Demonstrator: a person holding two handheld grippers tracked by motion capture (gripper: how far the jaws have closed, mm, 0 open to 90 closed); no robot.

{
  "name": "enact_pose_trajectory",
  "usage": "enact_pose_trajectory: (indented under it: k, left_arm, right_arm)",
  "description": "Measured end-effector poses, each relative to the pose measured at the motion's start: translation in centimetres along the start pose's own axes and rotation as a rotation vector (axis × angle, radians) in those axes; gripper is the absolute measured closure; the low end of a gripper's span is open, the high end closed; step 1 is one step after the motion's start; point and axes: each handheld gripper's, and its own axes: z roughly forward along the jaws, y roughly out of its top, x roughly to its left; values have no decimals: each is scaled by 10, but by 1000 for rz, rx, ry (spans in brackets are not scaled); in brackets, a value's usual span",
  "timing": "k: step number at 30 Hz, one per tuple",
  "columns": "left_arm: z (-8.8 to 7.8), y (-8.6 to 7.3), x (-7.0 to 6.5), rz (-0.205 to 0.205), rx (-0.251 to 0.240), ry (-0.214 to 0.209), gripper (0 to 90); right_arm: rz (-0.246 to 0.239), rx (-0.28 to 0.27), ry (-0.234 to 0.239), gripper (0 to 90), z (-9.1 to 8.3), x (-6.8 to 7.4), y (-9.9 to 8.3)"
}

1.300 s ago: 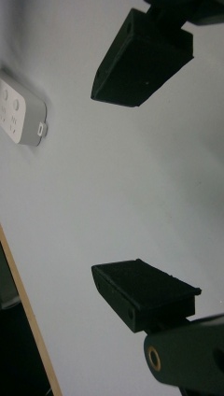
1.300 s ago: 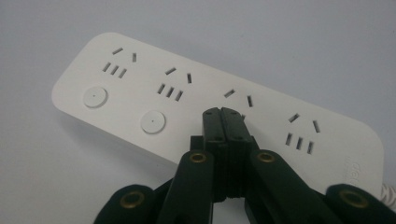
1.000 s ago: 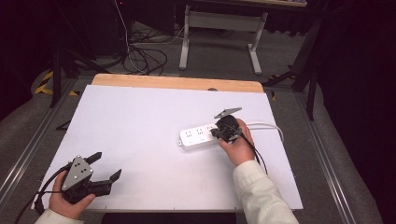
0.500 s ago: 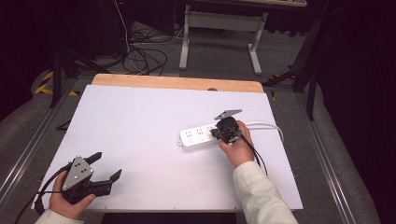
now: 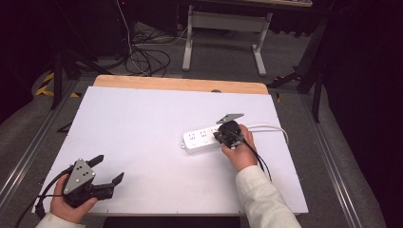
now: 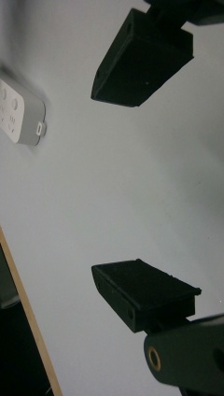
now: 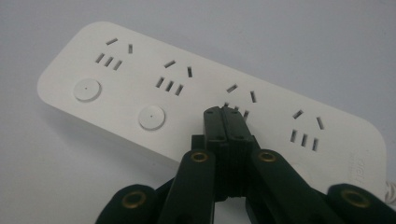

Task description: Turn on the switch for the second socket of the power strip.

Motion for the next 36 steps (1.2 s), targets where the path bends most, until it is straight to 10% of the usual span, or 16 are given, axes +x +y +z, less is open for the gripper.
enact_pose_trajectory:
  k: [36]
  left_arm:
    - [-1, 0, -1, 5, -5, 1, 156]
  right_arm:
    - [32, -12, -16, 900, 1, 2, -3]
